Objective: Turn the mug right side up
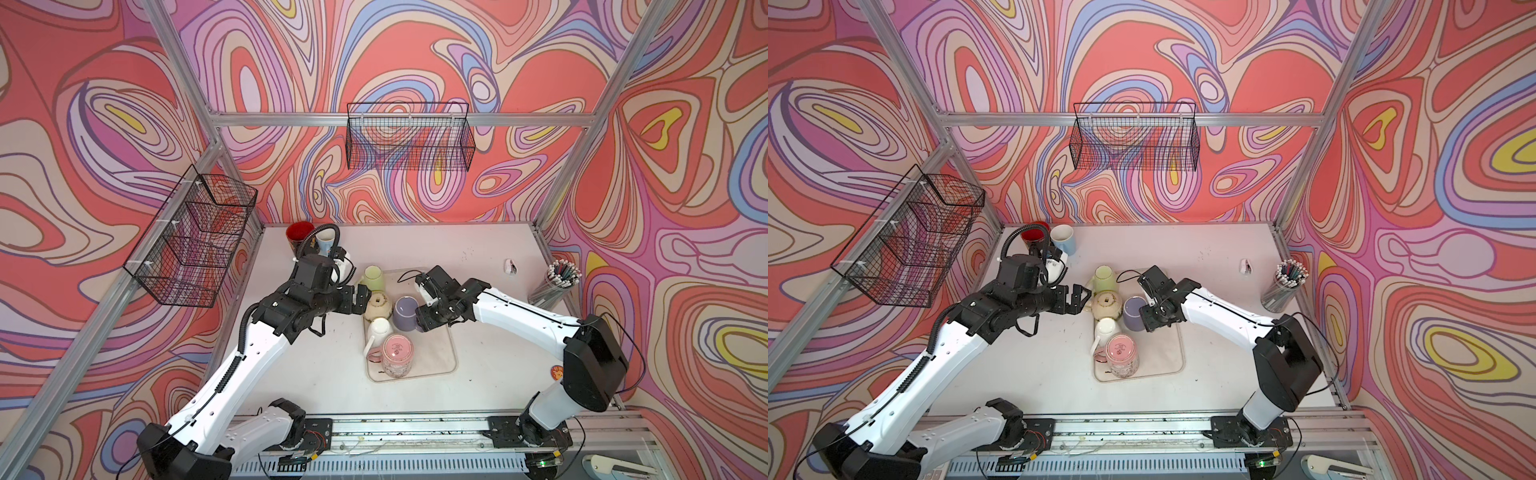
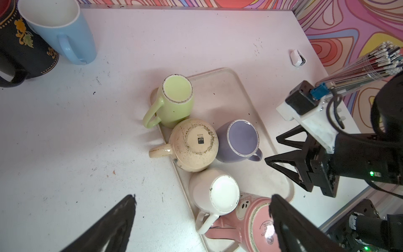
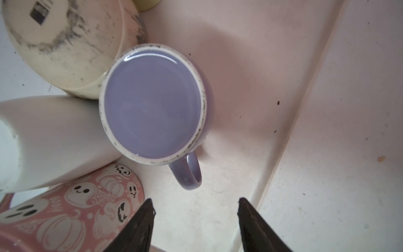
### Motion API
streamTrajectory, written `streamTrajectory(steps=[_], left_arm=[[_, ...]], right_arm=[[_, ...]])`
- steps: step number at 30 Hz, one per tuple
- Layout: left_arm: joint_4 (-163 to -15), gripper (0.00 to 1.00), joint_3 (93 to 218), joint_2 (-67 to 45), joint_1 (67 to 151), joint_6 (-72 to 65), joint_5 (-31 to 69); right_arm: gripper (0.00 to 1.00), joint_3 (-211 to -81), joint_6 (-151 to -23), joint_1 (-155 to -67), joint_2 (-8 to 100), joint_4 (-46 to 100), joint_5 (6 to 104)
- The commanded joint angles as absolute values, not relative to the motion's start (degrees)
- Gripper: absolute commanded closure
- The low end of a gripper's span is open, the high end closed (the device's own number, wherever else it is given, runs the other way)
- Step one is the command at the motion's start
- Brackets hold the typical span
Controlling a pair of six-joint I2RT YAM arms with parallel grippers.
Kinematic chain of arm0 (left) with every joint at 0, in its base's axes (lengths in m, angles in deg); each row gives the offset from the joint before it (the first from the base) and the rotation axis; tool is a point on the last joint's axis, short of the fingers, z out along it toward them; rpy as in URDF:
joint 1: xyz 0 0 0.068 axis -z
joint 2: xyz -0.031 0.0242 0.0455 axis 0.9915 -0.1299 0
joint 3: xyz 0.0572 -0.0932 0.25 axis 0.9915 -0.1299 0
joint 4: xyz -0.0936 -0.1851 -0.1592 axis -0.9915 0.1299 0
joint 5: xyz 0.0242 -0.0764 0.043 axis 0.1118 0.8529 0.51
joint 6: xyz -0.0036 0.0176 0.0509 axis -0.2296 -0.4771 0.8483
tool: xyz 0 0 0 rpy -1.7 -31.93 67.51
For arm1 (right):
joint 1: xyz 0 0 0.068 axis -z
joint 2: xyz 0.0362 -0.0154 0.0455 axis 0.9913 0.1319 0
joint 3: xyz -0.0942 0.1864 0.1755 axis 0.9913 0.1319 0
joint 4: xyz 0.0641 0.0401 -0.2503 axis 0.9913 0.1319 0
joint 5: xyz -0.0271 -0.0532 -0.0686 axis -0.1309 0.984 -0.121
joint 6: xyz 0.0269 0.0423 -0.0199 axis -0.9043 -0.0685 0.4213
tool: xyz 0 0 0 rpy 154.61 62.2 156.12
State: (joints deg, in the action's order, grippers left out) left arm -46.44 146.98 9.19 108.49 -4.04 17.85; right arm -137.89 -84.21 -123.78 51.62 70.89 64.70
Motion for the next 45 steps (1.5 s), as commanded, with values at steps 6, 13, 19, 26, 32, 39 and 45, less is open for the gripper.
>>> streamTrajectory(steps=[6,13,19,26,32,39,45], left_arm=[[-46.38,0.00,146.76,8.83,108.95,-3.26,17.10],[-46.47,0.00,146.70,8.62,108.89,-3.19,17.40],[-46.47,0.00,146.74,8.39,108.86,-3.19,17.45],[-46.60,0.00,146.77,8.05,108.97,-3.19,17.58],[-46.57,0.00,146.71,8.04,108.91,-3.19,17.61],[-46.56,0.00,146.68,8.15,108.90,-3.11,17.45],[-47.49,0.00,146.25,8.91,108.95,-2.53,19.25]], right_arm=[[0.45,-141.87,-82.60,-124.54,57.57,70.99,65.00],[0.56,-144.24,-82.69,-124.53,62.54,70.97,65.32],[0.69,-145.62,-82.44,-124.57,64.38,71.18,65.35],[0.85,-146.48,-82.14,-124.53,65.10,71.75,65.81],[1.00,-146.57,-82.47,-124.56,64.87,72.11,66.84],[1.00,-145.97,-83.37,-124.58,62.94,71.64,67.47],[1.00,-145.17,-84.40,-124.57,58.33,70.00,66.76]])
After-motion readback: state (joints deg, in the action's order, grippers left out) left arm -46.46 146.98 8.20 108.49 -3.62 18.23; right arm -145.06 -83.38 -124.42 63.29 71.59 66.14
